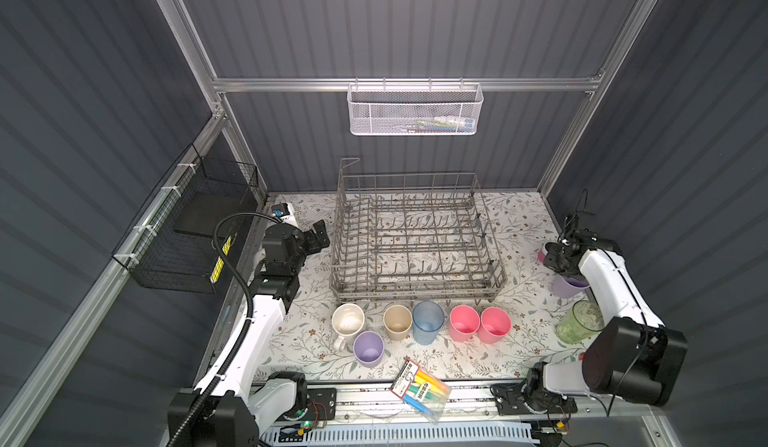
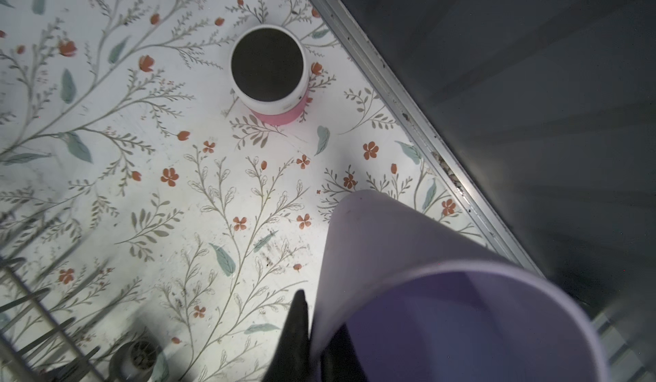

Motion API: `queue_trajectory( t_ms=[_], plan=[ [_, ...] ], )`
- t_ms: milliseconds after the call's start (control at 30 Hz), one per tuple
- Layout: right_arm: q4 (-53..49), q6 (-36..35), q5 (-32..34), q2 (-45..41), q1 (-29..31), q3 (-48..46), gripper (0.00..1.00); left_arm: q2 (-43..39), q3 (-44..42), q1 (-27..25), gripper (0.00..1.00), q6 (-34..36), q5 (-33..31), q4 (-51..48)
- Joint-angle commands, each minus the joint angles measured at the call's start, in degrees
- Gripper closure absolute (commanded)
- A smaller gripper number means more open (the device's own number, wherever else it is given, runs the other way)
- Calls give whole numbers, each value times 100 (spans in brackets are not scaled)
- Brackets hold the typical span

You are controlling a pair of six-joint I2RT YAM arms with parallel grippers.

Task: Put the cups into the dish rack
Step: 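Lift the lavender cup with the right gripper while the left arm reaches in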

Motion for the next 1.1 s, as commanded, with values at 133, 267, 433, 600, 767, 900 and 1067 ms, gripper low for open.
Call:
queue_trajectory(
  t_ms=[133, 267, 433, 600, 767, 900, 1067],
  plan=[
    [-552, -23, 76, -573, 593, 1068, 100, -264, 578, 7, 4, -282, 334, -338],
    [-754, -78, 186, -733, 1257, 1803, 100, -198, 959, -23, 5, -402, 600, -529],
    [-690, -14, -380, -871, 2032, 2601, 100, 26, 1609, -457, 6, -395, 777, -703],
    [-191, 104, -1796, -1008, 2556, 2967, 100, 719, 2288, -1146, 6, -409, 1667, -488],
    [1084, 866, -4535, -1082, 2617, 2549, 100, 1795, 3027, -1535, 7, -659, 3533, -104],
    [2294, 1651, -5986, -1090, 2691, 1925, 100, 2225, 3511, -1942, 7, -137, 3915, -228],
    [3433, 2388, -7056, -1169, 2746, 1192, 100, 2502, 3640, -1973, 6, -153, 4993, 232]
  ],
)
